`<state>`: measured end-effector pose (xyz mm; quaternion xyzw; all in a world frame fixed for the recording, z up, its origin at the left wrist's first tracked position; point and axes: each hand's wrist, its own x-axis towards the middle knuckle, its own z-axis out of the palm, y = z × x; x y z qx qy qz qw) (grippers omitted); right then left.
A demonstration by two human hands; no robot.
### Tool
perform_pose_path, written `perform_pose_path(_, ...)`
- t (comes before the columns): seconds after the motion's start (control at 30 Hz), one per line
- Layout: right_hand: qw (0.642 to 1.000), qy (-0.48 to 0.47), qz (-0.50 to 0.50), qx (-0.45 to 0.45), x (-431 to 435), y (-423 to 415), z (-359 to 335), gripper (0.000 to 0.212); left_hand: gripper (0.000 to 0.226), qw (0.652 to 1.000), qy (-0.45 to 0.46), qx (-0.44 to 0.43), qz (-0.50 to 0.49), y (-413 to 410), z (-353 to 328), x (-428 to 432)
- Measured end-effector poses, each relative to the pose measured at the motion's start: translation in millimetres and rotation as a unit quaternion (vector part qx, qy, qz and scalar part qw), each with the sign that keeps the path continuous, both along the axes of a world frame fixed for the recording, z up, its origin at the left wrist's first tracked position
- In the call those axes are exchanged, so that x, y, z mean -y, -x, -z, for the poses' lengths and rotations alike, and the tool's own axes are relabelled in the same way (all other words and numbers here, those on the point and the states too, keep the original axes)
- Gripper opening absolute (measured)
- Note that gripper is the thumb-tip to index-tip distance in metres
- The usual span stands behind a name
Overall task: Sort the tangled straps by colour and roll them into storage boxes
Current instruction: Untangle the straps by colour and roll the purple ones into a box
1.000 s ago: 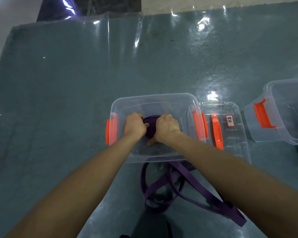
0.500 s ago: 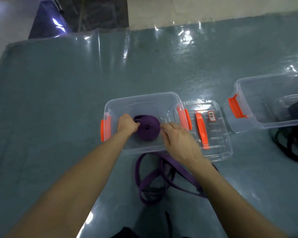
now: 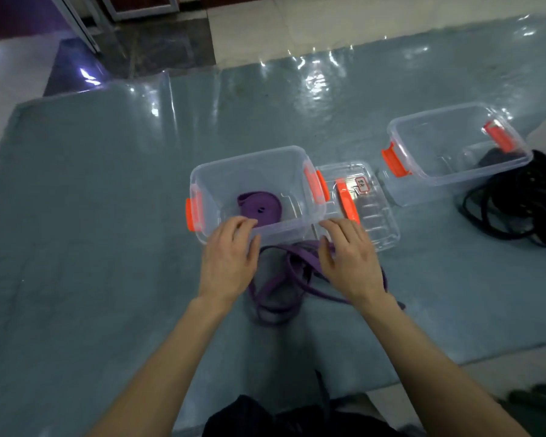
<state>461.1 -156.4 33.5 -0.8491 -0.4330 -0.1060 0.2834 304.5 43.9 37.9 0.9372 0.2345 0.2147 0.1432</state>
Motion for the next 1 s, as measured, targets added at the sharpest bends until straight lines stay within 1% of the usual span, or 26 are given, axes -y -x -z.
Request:
perform_pose_path(0.03,0.999,0.017,0.016,-0.023,15.8,7.0,9.4,0.035,0.025,1.0,-0.02,0.009,0.016,7.9,7.4,11.7)
perform_pose_path(0.07,0.995,0.064,0.036,-0.062,30.3,12.5,19.7,0.049,0.022,0.999,-0.038,0.008,0.033,14.9,15.6,22.0)
perform_pose_path(0.1,0.984,0.134,0.056,-0.107,43.8,15.8,30.4,0.072,0.021,0.998,-0.045,-0.012,0.045,20.5,24.1,31.3)
perform_pose_path(0.13,0.964,0.211,0.07,-0.148,55.9,16.8,41.9,0.1,0.024,0.997,-0.032,-0.055,0.045,24.9,33.0,40.1)
perform_pose_path(0.17,0.939,0.284,0.077,-0.178,65.9,15.8,53.9,0.126,0.031,0.992,0.002,-0.12,0.028,28.2,42.1,48.4)
perform_pose_path(0.2,0.915,0.345,0.079,-0.193,74.4,14.0,65.5,0.142,0.041,0.98,0.05,-0.191,-0.002,30.6,51.2,55.9)
perform_pose_path(0.23,0.898,0.39,0.076,-0.188,82.4,10.2,75.6,0.147,0.049,0.964,0.099,-0.244,-0.038,31.9,59.8,64.7)
perform_pose_path(0.27,0.89,0.416,0.077,-0.17,86.4,8.7,82.9,0.143,0.052,0.949,0.14,-0.274,-0.067,33.5,68.3,68.8)
perform_pose_path(0.3,0.896,0.414,0.077,-0.139,88.3,8.3,88.5,0.13,0.051,0.939,0.175,-0.281,-0.088,34.3,75.7,69.3)
perform_pose_path(0.37,0.928,0.359,0.053,-0.084,95.9,-1.2,97.2,0.086,0.037,0.935,0.228,-0.238,-0.134,31.0,82.3,73.3)
perform_pose_path(0.4,0.937,0.34,0.032,-0.071,100.1,-7.9,99.1,0.065,0.032,0.932,0.25,-0.209,-0.161,28.9,82.9,75.5)
perform_pose_path(0.43,0.941,0.333,0.009,-0.065,104.1,-15.0,98.2,0.05,0.03,0.927,0.27,-0.182,-0.184,27.3,82.2,78.4)
perform_pose_path(0.47,0.941,0.332,-0.014,-0.067,108.4,-20.4,96.1,0.042,0.03,0.922,0.289,-0.158,-0.203,27.3,80.3,81.3)
perform_pose_path(0.53,0.943,0.315,-0.051,-0.09,116.9,-28.6,88.0,0.034,0.028,0.913,0.321,-0.106,-0.228,31.1,71.2,84.4)
perform_pose_path(0.57,0.947,0.293,-0.066,-0.109,120.9,-32.4,80.6,0.033,0.027,0.903,0.349,-0.069,-0.241,35.8,63.6,84.6)
perform_pose_path(0.63,0.954,0.237,-0.102,-0.15,124.7,-40.8,58.8,0.034,0.029,0.874,0.404,0.037,-0.267,52.5,42.8,81.0)
perform_pose_path(0.67,0.953,0.216,-0.129,-0.17,123.3,-43.4,44.5,0.034,0.035,0.863,0.413,0.091,-0.278,64.4,31.5,77.2)
perform_pose_path(0.73,0.94,0.193,-0.186,-0.213,112.4,-44.5,11.3,0.033,0.047,0.854,0.401,0.169,-0.285,93.1,12.4,64.8)
perform_pose_path(0.8,0.93,0.159,-0.222,-0.247,93.8,-44.0,-20.2,0.029,0.053,0.866,0.341,0.191,-0.311,124.2,-0.6,50.1)
perform_pose_path(0.83,0.931,0.135,-0.234,-0.247,83.7,-43.3,-33.5,0.027,0.052,0.878,0.307,0.169,-0.327,138.9,-5.1,42.0)
perform_pose_path(0.87,0.933,0.114,-0.245,-0.24,73.2,-42.4,-44.4,0.025,0.046,0.893,0.271,0.095,-0.347,151.3,-10.1,35.0)
perform_pose_path(0.9,0.934,0.105,-0.254,-0.228,62.9,-41.9,-53.1,0.025,0.044,0.903,0.236,-0.031,-0.358,160.0,-13.8,31.8)
perform_pose_path(0.93,0.935,0.111,-0.262,-0.212,53.3,-41.5,-59.6,0.025,0.063,0.897,0.208,-0.172,-0.349,164.1,-15.0,31.4)
perform_pose_path(0.97,0.935,0.129,-0.266,-0.196,45.8,-39.9,-64.3,0.025,0.088,0.882,0.207,-0.262,-0.332,163.8,-12.8,34.6)
perform_pose_path(1.0,0.933,0.149,-0.268,-0.19,39.9,-37.9,-67.0,0.025,0.104,0.884,0.224,-0.272,-0.307,156.8,-13.3,43.0)
